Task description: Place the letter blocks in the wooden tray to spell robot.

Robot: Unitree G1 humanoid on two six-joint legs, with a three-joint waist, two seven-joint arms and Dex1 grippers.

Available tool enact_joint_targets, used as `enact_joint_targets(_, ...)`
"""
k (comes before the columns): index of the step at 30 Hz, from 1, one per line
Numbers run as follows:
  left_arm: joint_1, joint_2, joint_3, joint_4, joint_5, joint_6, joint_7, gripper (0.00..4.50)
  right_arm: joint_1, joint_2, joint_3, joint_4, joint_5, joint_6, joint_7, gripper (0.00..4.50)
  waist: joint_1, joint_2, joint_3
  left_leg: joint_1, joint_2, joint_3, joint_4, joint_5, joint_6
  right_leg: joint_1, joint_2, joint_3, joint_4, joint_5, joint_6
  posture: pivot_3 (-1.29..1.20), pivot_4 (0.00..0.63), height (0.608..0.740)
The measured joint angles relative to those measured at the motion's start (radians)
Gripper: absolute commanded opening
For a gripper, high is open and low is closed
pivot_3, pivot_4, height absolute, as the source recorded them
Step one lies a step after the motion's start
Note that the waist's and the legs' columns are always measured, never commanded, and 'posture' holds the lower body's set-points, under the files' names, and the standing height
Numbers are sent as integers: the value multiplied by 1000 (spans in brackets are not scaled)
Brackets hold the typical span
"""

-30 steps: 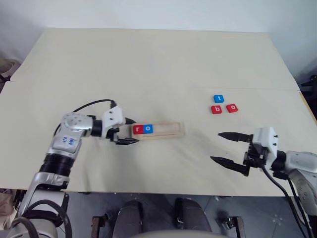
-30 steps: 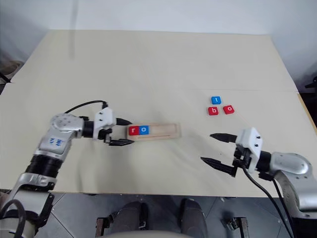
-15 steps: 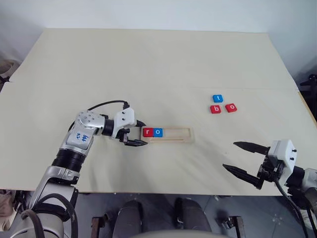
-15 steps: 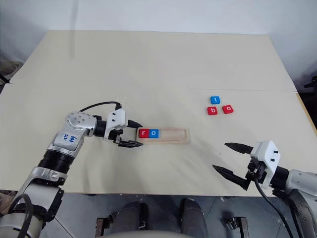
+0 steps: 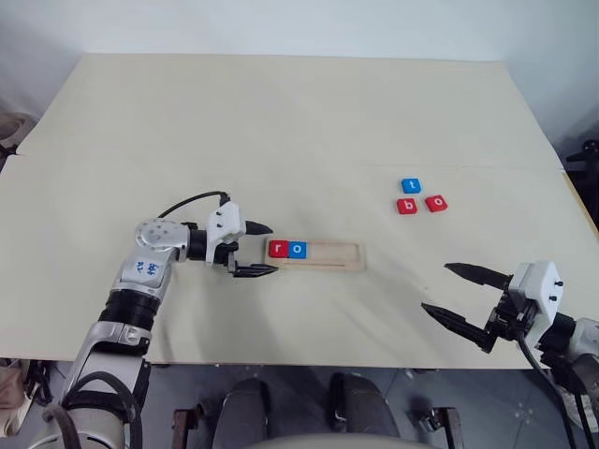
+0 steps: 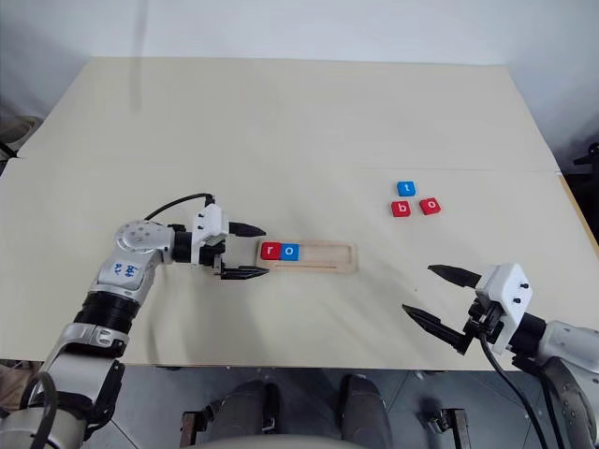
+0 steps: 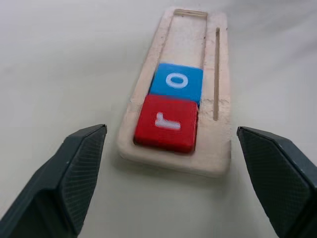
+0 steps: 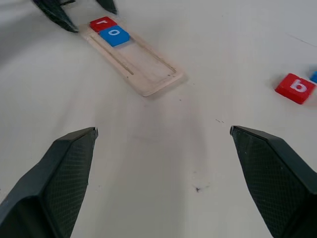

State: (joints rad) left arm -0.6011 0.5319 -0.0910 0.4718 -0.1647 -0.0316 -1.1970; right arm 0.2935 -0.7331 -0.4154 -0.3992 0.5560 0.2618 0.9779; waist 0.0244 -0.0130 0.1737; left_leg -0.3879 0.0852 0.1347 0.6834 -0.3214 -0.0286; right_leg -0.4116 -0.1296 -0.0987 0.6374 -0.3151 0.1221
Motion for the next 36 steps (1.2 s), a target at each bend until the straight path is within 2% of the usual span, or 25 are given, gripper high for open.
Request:
enact_joint_targets(5,118,91,144,-98,-106,-18,-10,4474,34,60,-108,54,2,-4,-79,4500,-3,0,0,0,0,0,-1,0,0,0,0,0,3,0,0,0,150,740)
enact_joint_targets(8,218,141,219,-124,-141,-63,-29,4474,69,93,-124,95,-8,-34,-93,4500,-3,0,0,1,0,0,-1,0,0,0,0,0,-1,0,0,0,150,740)
enact_joint_targets(11,282,144,256,-153,-161,-111,-26,4474,49,114,-117,131,-30,-69,-105,4500,-2,0,0,1,0,0,-1,0,1,1,-1,0,-1,0,0,0,150,740)
enact_joint_targets(15,339,142,279,-259,-225,-68,-17,4474,-34,118,-92,172,-56,-100,-130,4500,-4,1,0,1,0,0,-1,0,1,1,0,0,0,0,0,0,150,740)
enact_joint_targets(21,396,130,290,-411,-288,45,45,4474,-282,79,22,179,-43,98,-233,4500,-24,1,0,2,0,0,-1,0,1,0,0,2,3,0,-1,0,150,740)
enact_joint_targets(25,432,125,291,-498,-323,102,74,4474,-546,32,147,269,-109,308,-346,4500,-34,1,0,2,0,0,-1,0,1,-2,0,3,6,-1,-1,0,150,740)
enact_joint_targets(28,444,121,299,-535,-336,123,99,4474,-671,31,217,351,-163,392,-407,4500,-31,2,0,1,0,0,-1,0,0,-2,0,2,6,-1,-1,0,150,740)
enact_joint_targets(31,463,113,308,-560,-341,136,128,4474,-770,46,279,444,-214,437,-453,4500,-28,2,0,-1,0,1,-1,0,1,-2,-1,3,6,0,0,0,150,740)
enact_joint_targets(36,488,107,309,-615,-348,168,162,4474,-845,78,312,527,-260,452,-491,4500,-28,2,0,-1,0,1,-1,0,1,-2,-1,2,5,0,0,0,150,740)
